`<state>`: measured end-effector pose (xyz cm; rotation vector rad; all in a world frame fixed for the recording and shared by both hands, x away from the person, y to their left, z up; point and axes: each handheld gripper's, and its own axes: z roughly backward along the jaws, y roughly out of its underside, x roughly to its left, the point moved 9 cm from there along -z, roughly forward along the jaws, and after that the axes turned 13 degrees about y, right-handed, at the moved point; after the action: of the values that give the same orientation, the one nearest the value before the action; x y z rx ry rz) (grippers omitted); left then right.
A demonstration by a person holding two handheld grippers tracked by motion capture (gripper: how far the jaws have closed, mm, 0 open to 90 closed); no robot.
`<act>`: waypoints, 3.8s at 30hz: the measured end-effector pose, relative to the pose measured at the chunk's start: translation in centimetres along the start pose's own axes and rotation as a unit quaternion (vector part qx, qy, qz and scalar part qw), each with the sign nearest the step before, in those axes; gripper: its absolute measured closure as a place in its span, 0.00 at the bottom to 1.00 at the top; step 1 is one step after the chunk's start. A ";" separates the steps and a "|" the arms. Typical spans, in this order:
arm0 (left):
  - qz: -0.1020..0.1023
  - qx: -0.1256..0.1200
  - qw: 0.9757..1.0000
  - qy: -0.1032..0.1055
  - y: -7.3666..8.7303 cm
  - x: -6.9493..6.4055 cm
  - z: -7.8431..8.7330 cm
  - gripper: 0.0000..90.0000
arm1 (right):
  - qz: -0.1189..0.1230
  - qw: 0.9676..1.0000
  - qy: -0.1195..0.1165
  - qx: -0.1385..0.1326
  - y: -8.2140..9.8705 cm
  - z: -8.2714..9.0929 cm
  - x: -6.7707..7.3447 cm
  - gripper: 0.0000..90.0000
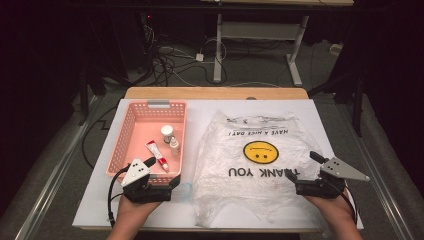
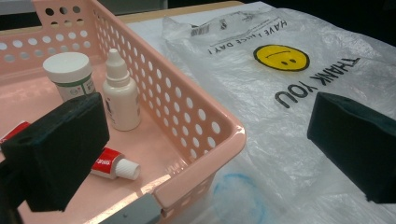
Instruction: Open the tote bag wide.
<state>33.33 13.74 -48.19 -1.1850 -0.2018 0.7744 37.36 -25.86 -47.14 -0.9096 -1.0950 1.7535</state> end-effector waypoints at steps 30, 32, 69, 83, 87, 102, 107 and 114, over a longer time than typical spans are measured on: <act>0.007 0.006 1.000 0.013 0.2 -0.1 -0.3 0.00 | -0.033 0.996 0.070 0.045 3.0 -0.2 -6.6 0.00; 0.009 0.006 1.000 0.018 0.2 -0.2 -0.3 0.00 | -0.035 0.996 0.071 0.046 3.1 -0.1 -6.8 0.00; -0.005 0.026 0.999 0.021 0.8 -0.9 -0.2 0.00 | -0.046 0.977 0.023 0.205 2.9 -13.8 -12.3 0.13; -0.008 0.027 0.999 0.025 0.8 -1.3 -0.7 0.00 | 0.016 0.973 -0.058 0.223 4.2 -13.2 -9.6 0.76; -0.008 0.027 0.999 0.029 0.8 -1.5 -0.8 0.00 | 0.023 0.971 -0.074 0.226 4.1 -13.0 -8.9 0.96; -0.013 0.025 0.999 0.045 0.5 -2.3 -1.1 0.00 | -0.047 0.984 0.058 0.159 0.9 -14.8 -14.1 1.00; -0.010 0.019 0.999 0.047 0.4 -2.0 -0.8 0.00 | -0.083 0.979 0.106 0.155 0.8 -15.2 -16.9 1.00; -0.002 0.015 0.999 0.052 0.2 -1.6 -0.7 0.00 | -0.084 0.975 0.108 0.173 1.5 -14.1 -17.1 0.57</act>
<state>32.46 12.19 -48.29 -1.1933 -0.1061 0.7087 55.78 -37.67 -51.18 -0.7459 -0.6776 1.5971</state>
